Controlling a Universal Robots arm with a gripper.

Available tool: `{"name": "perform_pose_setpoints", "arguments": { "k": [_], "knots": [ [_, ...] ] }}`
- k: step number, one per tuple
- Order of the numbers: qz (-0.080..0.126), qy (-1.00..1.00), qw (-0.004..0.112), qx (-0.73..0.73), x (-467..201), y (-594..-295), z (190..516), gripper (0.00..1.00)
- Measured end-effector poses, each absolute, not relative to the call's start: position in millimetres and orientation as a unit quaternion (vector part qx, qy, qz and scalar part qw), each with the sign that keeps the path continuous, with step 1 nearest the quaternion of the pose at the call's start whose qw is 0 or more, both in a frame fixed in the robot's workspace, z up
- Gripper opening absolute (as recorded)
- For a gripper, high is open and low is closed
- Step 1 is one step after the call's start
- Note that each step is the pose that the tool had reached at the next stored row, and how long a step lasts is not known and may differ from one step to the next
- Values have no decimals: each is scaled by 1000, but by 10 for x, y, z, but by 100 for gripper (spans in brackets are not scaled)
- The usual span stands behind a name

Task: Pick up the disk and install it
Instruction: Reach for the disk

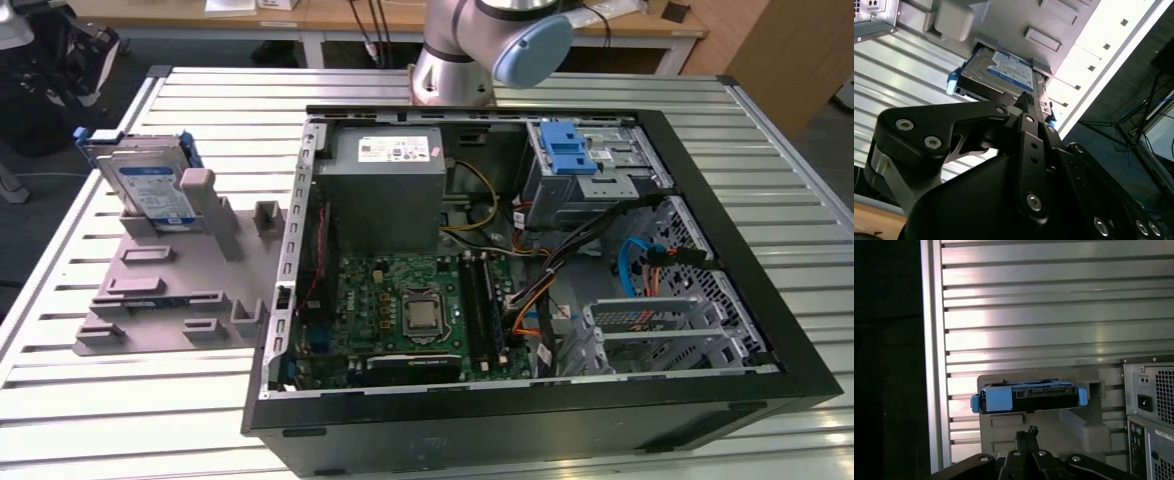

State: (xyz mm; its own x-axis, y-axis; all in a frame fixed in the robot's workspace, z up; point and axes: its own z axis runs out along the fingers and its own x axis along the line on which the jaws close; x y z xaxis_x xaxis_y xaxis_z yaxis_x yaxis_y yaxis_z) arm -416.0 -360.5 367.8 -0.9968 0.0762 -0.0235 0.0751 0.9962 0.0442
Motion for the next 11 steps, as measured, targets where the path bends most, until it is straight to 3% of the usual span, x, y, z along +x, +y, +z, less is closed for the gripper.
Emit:
{"name": "perform_pose_setpoints", "arguments": {
  "k": [11],
  "knots": [
    [22, 999, 13, 38, -4246, -3493, 3659, 11]
  ]
}}
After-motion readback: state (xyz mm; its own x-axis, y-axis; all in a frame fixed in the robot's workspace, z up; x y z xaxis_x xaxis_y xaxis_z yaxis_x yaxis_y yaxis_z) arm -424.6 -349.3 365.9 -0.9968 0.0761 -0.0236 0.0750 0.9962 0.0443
